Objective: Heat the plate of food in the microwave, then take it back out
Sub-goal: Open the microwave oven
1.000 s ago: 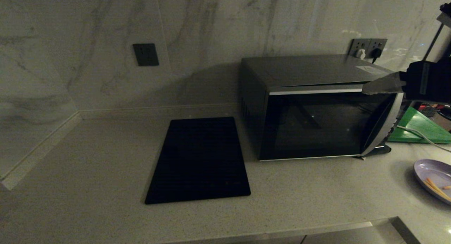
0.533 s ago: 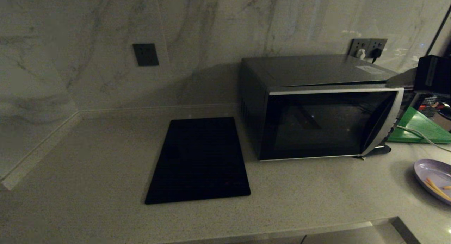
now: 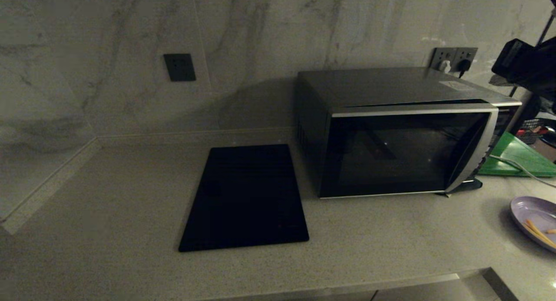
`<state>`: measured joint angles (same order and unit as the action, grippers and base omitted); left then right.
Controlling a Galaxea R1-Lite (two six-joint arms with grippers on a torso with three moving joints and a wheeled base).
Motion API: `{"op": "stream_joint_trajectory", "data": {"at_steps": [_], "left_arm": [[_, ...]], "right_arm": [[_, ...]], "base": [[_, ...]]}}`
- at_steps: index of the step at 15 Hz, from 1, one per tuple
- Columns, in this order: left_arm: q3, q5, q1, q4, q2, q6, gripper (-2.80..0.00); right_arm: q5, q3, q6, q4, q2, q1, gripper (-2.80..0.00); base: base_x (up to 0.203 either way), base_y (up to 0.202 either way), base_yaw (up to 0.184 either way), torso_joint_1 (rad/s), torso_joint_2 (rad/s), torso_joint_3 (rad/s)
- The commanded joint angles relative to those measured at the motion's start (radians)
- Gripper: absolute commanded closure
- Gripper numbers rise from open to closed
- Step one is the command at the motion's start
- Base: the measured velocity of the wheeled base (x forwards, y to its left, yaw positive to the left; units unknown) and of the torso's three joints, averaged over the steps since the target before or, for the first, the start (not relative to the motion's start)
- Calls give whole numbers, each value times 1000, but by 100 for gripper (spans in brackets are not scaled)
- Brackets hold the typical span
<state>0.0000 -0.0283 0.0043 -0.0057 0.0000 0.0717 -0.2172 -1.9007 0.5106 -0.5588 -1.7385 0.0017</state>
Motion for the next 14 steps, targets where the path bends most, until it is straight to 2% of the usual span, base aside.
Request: {"op": "stream_joint_trajectory", "data": {"at_steps": [1, 6, 10, 14], "left_arm": [[0, -1, 0, 0, 2, 0, 0], [0, -1, 0, 0, 2, 0, 0], [0, -1, 0, 0, 2, 0, 0], [0, -1, 0, 0, 2, 2, 0]], "right_arm": [[-6, -70, 13, 0, -121, -16, 0], [-37, -81, 0, 92, -225, -53, 0], [-43, -91, -15, 111, -267, -70, 0], [-44, -98, -85, 192, -303, -98, 0]], "base": [[0, 0, 0, 0, 0, 0], [0, 0, 0, 0, 0, 0], [0, 0, 0, 0, 0, 0], [0, 0, 0, 0, 0, 0]]}}
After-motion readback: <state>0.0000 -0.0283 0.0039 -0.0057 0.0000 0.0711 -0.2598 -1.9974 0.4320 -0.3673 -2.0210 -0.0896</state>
